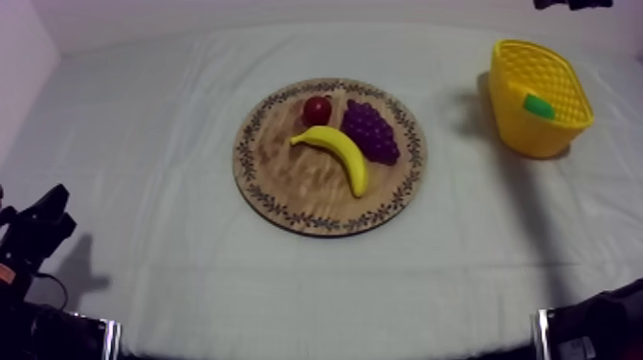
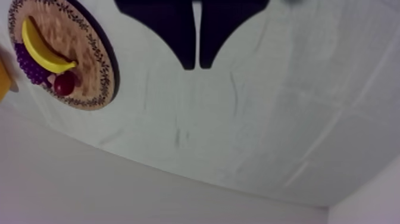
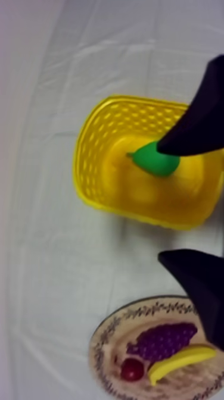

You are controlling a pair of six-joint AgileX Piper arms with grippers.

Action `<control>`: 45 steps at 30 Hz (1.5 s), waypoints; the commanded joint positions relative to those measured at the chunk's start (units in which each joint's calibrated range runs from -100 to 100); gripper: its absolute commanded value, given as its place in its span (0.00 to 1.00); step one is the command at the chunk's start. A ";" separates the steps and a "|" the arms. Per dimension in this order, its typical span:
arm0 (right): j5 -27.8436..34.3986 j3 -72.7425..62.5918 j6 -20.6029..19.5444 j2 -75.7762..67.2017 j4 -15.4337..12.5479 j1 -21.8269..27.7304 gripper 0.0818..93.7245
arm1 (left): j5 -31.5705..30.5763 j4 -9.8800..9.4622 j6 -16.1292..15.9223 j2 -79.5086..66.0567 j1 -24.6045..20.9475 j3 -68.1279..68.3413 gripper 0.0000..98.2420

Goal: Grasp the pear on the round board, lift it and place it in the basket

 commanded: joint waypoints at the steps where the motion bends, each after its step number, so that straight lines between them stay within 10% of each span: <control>1: -2.42 6.12 -0.82 -11.88 -1.12 -0.41 0.45 | 0.02 0.01 0.00 0.02 0.01 -0.02 0.00; 18: -21.86 48.93 0.85 -58.06 -11.85 -0.64 0.04 | 0.02 0.01 0.03 0.02 0.01 -0.02 0.00; 35: -27.63 81.62 3.23 -84.96 -19.73 6.72 0.00 | 0.02 0.01 0.03 0.02 0.01 -0.02 0.00; 39: -33.24 89.46 3.36 -85.75 -14.76 7.59 0.01 | -0.03 0.04 0.05 0.02 -0.01 -0.02 0.00; 45: -38.72 93.34 18.79 -85.98 -11.17 8.61 0.00 | -0.06 0.06 0.05 0.02 0.01 -0.02 0.00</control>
